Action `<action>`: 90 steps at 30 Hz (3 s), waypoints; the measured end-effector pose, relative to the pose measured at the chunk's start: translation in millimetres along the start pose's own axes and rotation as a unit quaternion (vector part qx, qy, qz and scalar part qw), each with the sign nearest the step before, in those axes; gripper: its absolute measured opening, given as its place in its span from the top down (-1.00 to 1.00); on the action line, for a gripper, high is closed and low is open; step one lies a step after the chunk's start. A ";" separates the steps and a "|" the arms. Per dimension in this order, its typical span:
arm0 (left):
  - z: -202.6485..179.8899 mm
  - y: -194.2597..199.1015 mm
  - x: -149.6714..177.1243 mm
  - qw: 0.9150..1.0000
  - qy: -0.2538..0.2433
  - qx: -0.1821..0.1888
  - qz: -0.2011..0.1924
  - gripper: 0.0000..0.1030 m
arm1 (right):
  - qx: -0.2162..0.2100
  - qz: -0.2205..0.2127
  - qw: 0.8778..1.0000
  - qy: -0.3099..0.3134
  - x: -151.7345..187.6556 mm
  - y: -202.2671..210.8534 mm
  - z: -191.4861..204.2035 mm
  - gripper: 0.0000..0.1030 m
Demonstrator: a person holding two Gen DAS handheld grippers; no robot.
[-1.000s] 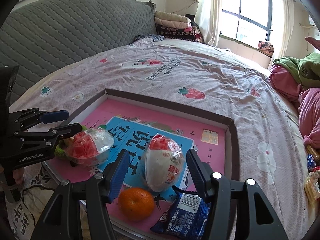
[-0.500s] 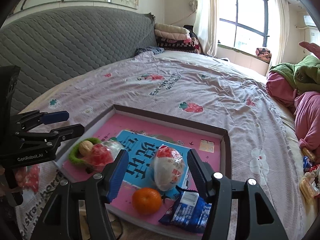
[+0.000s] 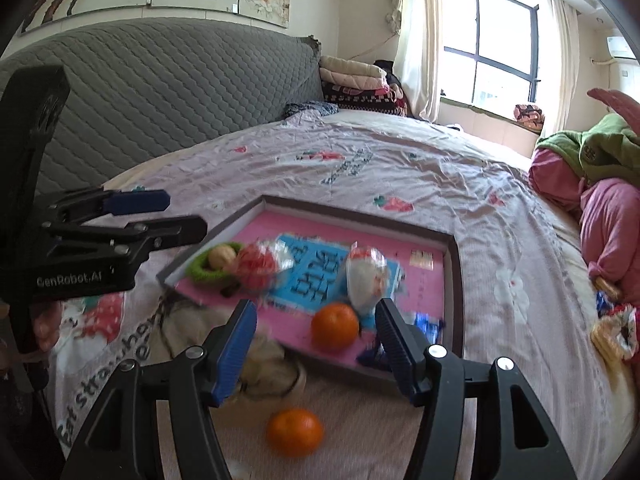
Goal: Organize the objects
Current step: 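Move the left tool to the cream mesh bag while the right tool approaches the orange, then close the left tool on the mesh bag while the right tool grasps the orange, then carry the mesh bag over the tray while the right tool carries the orange there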
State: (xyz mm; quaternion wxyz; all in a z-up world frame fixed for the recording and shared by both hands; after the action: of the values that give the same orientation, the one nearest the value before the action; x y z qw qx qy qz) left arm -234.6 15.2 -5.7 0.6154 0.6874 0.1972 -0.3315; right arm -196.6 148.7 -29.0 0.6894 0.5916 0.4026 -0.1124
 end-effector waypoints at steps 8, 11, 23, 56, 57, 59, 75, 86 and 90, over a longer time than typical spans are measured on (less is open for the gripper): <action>-15.1 -10.8 31.9 0.999 -0.003 0.016 0.033 -0.27 | -0.007 0.026 1.000 -0.006 34.4 3.7 4.8 -0.19; -20.8 -15.5 43.0 0.999 -0.007 0.021 0.045 -0.27 | -0.010 0.035 0.999 -0.007 45.1 2.3 7.9 -0.19; -34.9 -39.0 75.0 0.995 -0.017 0.036 0.090 -0.27 | -0.002 0.078 0.997 -0.007 73.1 -19.2 10.4 -0.19; -47.4 -27.0 69.9 0.995 -0.024 0.074 0.066 0.68 | -0.015 0.052 0.998 -0.011 66.7 -19.6 9.9 0.25; -46.4 -24.1 67.0 0.995 -0.024 0.071 0.061 0.68 | -0.015 0.047 0.999 -0.013 64.7 -17.5 9.2 0.25; -42.4 -16.2 59.3 0.996 -0.022 0.067 0.048 0.68 | -0.016 0.039 0.999 -0.017 60.2 -13.2 7.4 0.25; 31.2 0.9 3.4 0.999 0.034 0.015 -0.009 0.68 | 0.017 -0.012 1.000 -0.010 2.0 -1.9 -22.5 0.24; 69.7 -41.1 10.6 0.997 0.077 -0.006 0.024 0.68 | 0.044 0.014 0.999 -0.015 -4.4 -37.0 -53.5 0.24; 70.0 -55.9 14.0 0.996 0.077 -0.009 0.034 0.68 | 0.041 0.020 0.999 -0.013 -3.3 -46.2 -53.7 0.24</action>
State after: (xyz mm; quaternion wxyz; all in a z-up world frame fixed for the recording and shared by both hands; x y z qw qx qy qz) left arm -277.6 -45.9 -57.1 0.6153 0.7118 0.2236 -0.2545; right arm -250.6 183.7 -58.9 0.6716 0.6262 0.3766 -0.1227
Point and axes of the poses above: each gripper's, at about its wrist camera, not at the fingertips, and y roughly against the way its jaws point, z to its left, x to its underside, the point moved 10 cm from there along -y, roughly the way its jaws point, and after that the axes turned 9 degrees about z, right-handed, at the moved point
